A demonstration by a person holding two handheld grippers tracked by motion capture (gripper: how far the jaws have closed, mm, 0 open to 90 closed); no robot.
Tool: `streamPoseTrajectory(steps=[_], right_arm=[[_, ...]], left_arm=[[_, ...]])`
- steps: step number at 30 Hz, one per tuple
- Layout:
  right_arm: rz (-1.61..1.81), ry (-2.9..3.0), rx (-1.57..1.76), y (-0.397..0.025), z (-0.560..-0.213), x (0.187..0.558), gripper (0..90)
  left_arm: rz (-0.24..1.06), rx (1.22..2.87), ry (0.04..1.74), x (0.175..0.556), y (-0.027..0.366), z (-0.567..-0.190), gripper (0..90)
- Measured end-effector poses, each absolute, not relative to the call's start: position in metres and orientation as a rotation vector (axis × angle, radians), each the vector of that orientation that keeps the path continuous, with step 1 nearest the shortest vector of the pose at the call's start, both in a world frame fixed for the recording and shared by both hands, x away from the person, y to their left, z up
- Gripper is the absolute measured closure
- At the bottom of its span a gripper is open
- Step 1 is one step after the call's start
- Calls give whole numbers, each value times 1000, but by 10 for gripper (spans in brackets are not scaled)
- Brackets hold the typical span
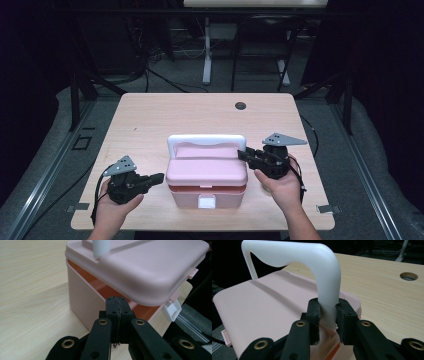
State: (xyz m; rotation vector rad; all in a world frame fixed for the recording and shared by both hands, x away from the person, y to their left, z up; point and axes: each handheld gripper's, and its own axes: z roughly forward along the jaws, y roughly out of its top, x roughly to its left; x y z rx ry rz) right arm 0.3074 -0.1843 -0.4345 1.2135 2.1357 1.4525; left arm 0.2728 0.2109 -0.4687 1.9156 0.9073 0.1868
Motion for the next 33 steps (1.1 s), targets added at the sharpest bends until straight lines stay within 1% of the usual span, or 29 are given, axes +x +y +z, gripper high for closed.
streamPoseTrajectory(steps=[15,24,33], right_arm=[[1461,2127,1215,-185,-434,308,734],[1466,2121,1214,-185,-434,308,733],[1470,2123,1218,-185,-435,308,732]], left_arm=[[148,1955,868,273,194,-471,900],[148,1981,843,274,180,-473,900],[138,1992,833,276,174,-474,900]])
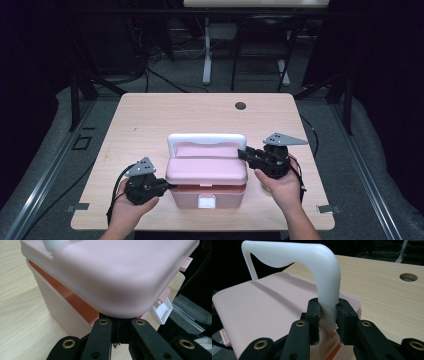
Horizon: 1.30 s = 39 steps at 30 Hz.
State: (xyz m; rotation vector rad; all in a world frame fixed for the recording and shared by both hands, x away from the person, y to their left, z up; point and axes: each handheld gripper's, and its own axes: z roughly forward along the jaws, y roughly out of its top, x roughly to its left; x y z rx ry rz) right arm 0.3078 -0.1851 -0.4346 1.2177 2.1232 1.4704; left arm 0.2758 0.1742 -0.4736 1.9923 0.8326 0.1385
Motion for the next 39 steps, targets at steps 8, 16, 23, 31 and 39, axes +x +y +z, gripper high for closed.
streamPoseTrajectory(steps=[8,16,23,31,39], right_arm=[[1485,2126,1230,-187,-436,308,696],[1489,2101,1234,-193,-434,305,674],[1514,2046,1242,-209,-433,294,694],[1474,2070,1219,-218,-442,283,804],[1423,2125,1214,-213,-459,276,893]], left_arm=[[145,1997,828,275,173,-474,900],[152,1992,826,276,172,-471,900],[154,1977,821,277,173,-465,900],[156,1960,818,281,173,-456,900],[174,1955,812,286,173,-445,900]])
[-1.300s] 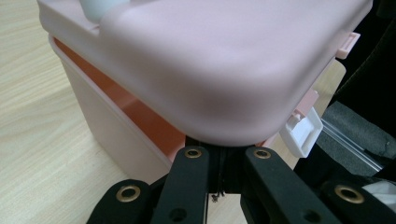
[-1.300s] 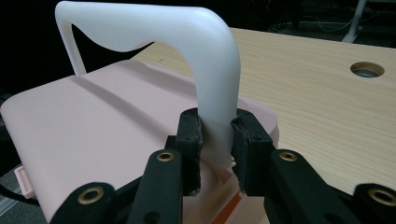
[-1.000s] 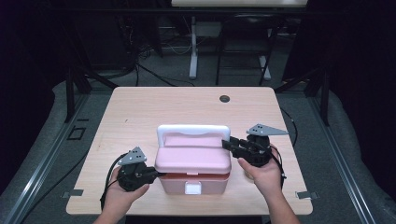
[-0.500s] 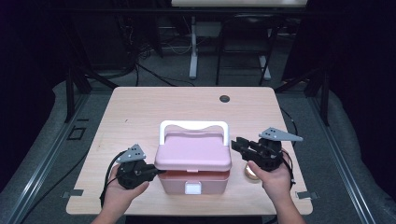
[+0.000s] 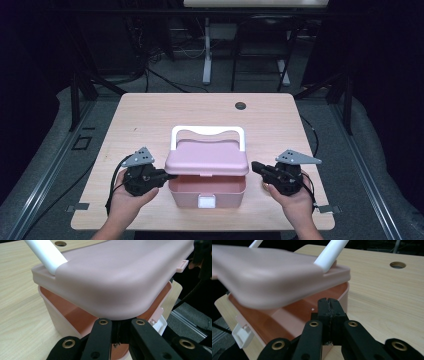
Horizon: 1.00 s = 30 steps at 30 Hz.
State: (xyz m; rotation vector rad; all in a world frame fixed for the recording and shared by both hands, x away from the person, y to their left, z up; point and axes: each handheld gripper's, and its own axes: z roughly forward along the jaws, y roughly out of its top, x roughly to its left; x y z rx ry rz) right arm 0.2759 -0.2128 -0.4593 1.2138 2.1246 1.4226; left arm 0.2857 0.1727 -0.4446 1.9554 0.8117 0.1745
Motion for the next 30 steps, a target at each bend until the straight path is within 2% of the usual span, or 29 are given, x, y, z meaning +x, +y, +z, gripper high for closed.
streamPoseTrajectory(steps=[13,23,28,30], right_arm=[[1413,2226,1136,-192,-474,269,894],[1395,2276,1125,-180,-482,267,846],[1393,2275,1115,-177,-483,266,855],[1394,2271,1113,-175,-484,266,884]], left_arm=[[177,1935,814,294,173,-433,900],[188,1932,817,298,172,-425,900],[186,1924,821,300,172,-423,900],[185,1919,822,301,172,-422,900]])
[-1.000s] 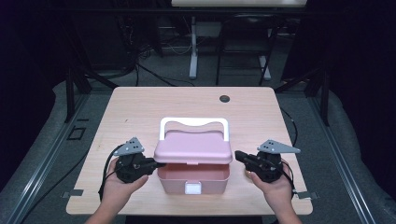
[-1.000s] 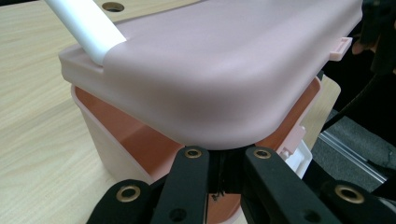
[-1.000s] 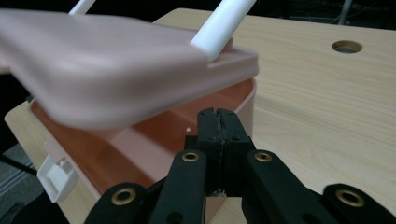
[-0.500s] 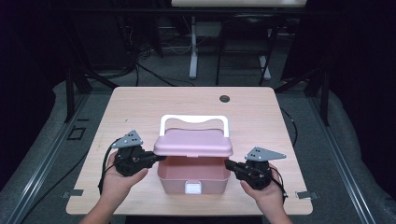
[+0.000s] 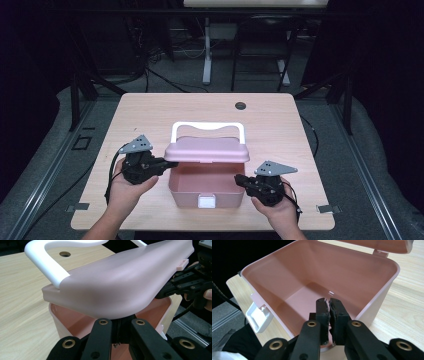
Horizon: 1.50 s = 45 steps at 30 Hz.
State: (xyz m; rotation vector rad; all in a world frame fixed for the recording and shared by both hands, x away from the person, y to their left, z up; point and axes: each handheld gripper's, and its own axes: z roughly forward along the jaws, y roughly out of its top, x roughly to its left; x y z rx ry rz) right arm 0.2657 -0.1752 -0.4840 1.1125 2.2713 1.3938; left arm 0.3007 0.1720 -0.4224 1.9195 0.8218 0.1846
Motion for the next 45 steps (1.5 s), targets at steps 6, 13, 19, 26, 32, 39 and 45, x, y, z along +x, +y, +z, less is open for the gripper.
streamPoseTrajectory(steps=[6,13,19,26,32,39,45], right_arm=[[1398,2297,1079,-171,-487,265,899],[1382,2298,1095,-169,-490,265,900],[1367,2326,1083,-165,-493,265,900],[1365,2327,1088,-165,-494,264,900],[1365,2326,1088,-166,-494,264,900],[1384,2330,1095,-167,-495,264,900],[1377,2336,1081,-166,-495,263,900]], left_arm=[[184,1915,823,303,172,-420,900],[185,1906,829,306,172,-418,900],[189,1901,830,308,171,-414,900],[192,1898,834,311,173,-412,900],[200,1886,833,314,172,-409,900],[201,1876,846,318,172,-406,900],[208,1877,854,323,172,-405,900]])
